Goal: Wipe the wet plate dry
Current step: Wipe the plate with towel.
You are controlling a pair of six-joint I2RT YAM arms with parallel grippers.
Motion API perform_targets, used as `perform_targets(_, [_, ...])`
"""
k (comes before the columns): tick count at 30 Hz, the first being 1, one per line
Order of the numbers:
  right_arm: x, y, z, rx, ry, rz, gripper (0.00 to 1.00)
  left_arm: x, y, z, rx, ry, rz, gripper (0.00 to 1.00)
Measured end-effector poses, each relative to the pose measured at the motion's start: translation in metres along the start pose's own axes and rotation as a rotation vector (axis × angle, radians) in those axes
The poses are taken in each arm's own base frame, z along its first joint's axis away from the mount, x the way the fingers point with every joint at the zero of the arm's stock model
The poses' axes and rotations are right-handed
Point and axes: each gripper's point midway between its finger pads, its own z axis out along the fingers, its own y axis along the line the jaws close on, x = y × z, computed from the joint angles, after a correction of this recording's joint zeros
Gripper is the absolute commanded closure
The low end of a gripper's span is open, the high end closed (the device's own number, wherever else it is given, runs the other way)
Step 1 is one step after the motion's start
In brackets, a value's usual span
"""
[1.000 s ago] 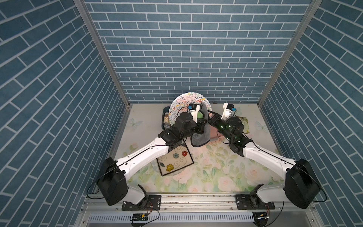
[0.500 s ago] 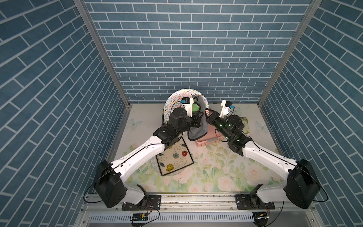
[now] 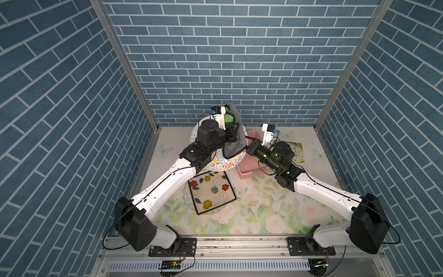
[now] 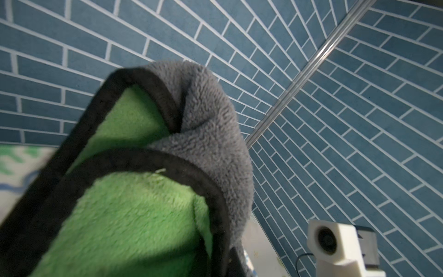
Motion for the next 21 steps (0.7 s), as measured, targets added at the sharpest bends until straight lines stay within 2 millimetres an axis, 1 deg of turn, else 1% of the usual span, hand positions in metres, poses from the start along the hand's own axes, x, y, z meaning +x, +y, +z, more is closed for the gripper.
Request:
perform_targets(2, [-0.001,0.001,0.0,-0.002,-0.001,-0.001,1.0,-0.002,0.001,-0.001,-0.013,-0.005,0.015,1.0])
perform_targets(4, [-0.001,0.003,0.0,-0.006,0.006,-0.004,1.0,-0.009,0.008,-0.006,-0.028,-0.015,0.007,1.0])
perform_targets(6, [0.0,0.005,-0.002,-0.008,0.017,-0.008,1.0,-0.019,0.028,-0.017,-0.062,-0.043,-0.022,1.0])
perform_targets(8, [0.0,0.005,-0.005,-0.002,0.026,-0.019,1.0,-0.031,0.054,-0.032,-0.119,-0.084,-0.053,1.0])
perform_targets(9, [0.0,0.006,-0.006,-0.003,0.028,-0.024,1.0,-0.036,0.063,-0.038,-0.14,-0.101,-0.066,1.0])
perform_targets(10, [0.0,0.006,-0.006,-0.005,0.029,-0.027,1.0,-0.039,0.068,-0.042,-0.148,-0.112,-0.075,1.0])
perform_targets(11, [0.0,0.008,-0.006,-0.009,0.03,-0.027,1.0,-0.039,0.068,-0.042,-0.145,-0.115,-0.079,1.0])
perform_targets(13, [0.001,0.008,-0.005,-0.014,0.03,-0.026,1.0,-0.035,0.06,-0.036,-0.125,-0.109,-0.079,1.0])
perform_targets(16, [0.007,0.004,0.002,-0.016,0.039,-0.015,1.0,-0.022,0.041,-0.021,-0.08,-0.074,-0.069,1.0])
perform_targets(17, [0.01,0.002,0.003,-0.014,0.043,-0.012,1.0,-0.018,0.038,-0.018,-0.075,-0.064,-0.067,1.0])
perform_targets(19, [0.012,0.0,0.004,-0.008,0.051,-0.007,1.0,-0.016,0.041,-0.017,-0.082,-0.053,-0.07,1.0])
perform_targets(21, [0.009,0.0,0.003,-0.015,0.052,-0.009,1.0,-0.024,0.05,-0.025,-0.096,-0.066,-0.083,1.0])
